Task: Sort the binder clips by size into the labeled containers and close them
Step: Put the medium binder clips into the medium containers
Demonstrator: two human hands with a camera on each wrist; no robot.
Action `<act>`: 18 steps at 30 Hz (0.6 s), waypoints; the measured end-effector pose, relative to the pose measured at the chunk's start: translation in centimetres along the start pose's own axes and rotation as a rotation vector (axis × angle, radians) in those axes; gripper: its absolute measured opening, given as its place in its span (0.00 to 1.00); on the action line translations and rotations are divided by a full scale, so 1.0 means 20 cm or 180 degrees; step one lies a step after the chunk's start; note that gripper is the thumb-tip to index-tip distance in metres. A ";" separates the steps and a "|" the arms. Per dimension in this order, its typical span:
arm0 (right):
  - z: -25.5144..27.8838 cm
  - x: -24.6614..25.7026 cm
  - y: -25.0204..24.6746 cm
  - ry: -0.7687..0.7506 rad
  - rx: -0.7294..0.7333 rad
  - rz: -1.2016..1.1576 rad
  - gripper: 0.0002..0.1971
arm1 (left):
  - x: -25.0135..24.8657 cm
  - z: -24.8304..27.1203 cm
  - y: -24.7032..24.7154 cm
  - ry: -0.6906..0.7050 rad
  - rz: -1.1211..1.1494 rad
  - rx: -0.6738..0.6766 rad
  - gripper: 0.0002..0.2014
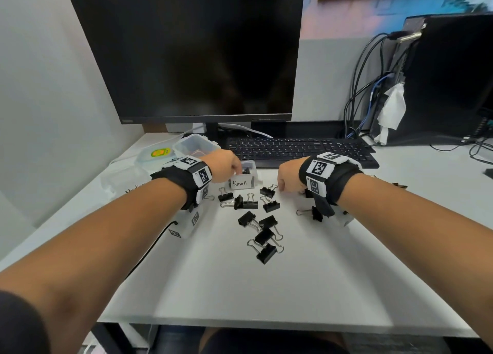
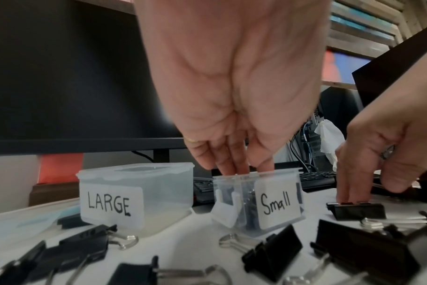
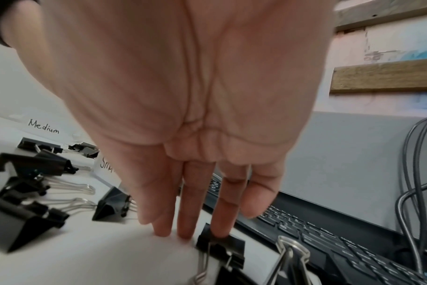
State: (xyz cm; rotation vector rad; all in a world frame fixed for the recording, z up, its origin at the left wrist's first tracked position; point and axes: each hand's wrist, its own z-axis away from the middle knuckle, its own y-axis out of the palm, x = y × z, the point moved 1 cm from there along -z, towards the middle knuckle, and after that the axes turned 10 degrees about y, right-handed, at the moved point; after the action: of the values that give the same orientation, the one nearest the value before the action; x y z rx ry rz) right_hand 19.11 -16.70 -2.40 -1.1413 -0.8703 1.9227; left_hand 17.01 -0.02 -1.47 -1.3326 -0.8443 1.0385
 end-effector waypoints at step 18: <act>0.12 0.02 0.03 -0.0275 -0.0203 -0.0700 0.17 | 0.00 0.27 0.05 0.0151 0.0150 0.0179 0.11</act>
State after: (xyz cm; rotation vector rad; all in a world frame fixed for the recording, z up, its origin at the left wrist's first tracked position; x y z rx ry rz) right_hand 16.61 -17.22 -2.16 -0.9613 -1.0647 1.7846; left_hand 11.77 1.82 -1.93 -1.3301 -0.7464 1.0559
